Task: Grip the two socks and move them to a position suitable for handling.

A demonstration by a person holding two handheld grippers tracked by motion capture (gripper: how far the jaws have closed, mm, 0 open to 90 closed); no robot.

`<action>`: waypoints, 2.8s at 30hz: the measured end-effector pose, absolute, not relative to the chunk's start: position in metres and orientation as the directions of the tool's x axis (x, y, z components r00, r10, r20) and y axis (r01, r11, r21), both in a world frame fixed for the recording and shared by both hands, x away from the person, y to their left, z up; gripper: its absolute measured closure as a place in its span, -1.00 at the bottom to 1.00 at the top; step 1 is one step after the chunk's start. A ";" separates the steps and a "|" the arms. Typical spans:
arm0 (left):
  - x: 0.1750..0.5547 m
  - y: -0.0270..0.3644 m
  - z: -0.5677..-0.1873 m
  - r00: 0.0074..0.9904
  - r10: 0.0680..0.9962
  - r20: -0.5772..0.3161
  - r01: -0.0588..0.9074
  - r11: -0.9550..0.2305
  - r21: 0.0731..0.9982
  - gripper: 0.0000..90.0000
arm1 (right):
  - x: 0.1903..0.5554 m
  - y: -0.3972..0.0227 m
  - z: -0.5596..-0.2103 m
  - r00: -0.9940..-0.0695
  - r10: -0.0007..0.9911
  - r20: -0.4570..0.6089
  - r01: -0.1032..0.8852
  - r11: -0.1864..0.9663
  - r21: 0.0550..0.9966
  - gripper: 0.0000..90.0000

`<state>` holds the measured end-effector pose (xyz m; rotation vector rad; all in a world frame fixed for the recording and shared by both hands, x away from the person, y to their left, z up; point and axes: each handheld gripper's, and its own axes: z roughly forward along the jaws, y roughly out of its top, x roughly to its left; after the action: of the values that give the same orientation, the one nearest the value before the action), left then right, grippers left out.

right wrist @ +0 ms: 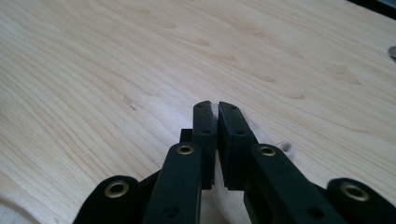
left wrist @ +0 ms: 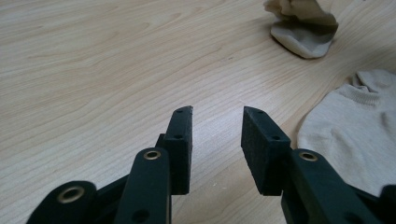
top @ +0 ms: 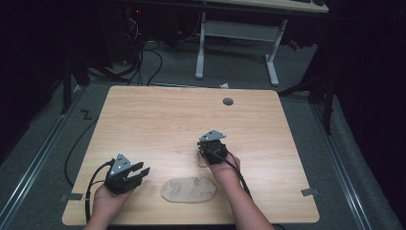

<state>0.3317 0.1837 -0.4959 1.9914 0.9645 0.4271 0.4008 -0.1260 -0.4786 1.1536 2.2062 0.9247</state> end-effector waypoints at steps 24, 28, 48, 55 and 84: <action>0.334 0.177 -0.500 0.649 0.759 -0.058 0.480 -0.349 0.805 0.42 | 0.368 -0.242 -0.501 -0.316 0.949 -0.013 0.600 0.210 0.772 0.85; 0.334 0.177 -0.500 0.647 0.760 -0.054 0.480 -0.351 0.804 0.43 | 0.365 -0.248 -0.503 -0.317 0.948 -0.006 0.592 0.202 0.780 0.78; 0.334 0.181 -0.502 0.648 0.760 -0.059 0.482 -0.348 0.804 0.39 | 0.391 -0.224 -0.520 -0.414 0.908 -0.070 0.657 0.351 0.667 0.93; 0.335 0.179 -0.503 0.647 0.760 -0.062 0.483 -0.346 0.804 0.36 | 0.367 -0.203 -0.522 -0.472 0.880 -0.052 0.624 0.375 0.685 0.92; 0.306 0.092 -0.520 0.836 0.540 -0.096 0.450 -0.576 0.683 0.68 | 0.365 -0.195 -0.522 -0.486 0.870 -0.076 0.613 0.402 0.680 0.86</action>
<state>0.3062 0.0920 -0.5204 2.2760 0.7191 0.1580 0.3652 -0.1951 -0.5221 1.2708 2.2421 0.8269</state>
